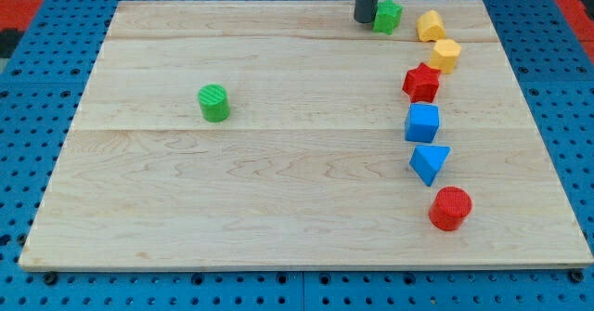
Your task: Form a vertical line out of yellow blocks and the green star
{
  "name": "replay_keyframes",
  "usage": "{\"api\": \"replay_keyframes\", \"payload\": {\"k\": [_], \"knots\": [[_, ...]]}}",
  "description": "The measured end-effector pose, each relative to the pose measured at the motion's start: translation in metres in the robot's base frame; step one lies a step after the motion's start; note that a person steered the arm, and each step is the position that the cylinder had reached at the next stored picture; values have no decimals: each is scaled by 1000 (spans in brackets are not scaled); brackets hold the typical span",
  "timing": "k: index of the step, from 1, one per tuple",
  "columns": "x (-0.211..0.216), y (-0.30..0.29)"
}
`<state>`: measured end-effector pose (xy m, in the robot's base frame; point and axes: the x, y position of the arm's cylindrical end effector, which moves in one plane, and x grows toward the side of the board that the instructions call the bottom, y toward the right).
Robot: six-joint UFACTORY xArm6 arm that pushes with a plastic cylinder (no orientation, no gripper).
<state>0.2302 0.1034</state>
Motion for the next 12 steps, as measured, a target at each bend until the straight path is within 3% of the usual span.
{"api": "replay_keyframes", "payload": {"k": [4, 7, 9, 12], "knots": [[-21, 8], [-19, 91], [-6, 193], [32, 118]]}}
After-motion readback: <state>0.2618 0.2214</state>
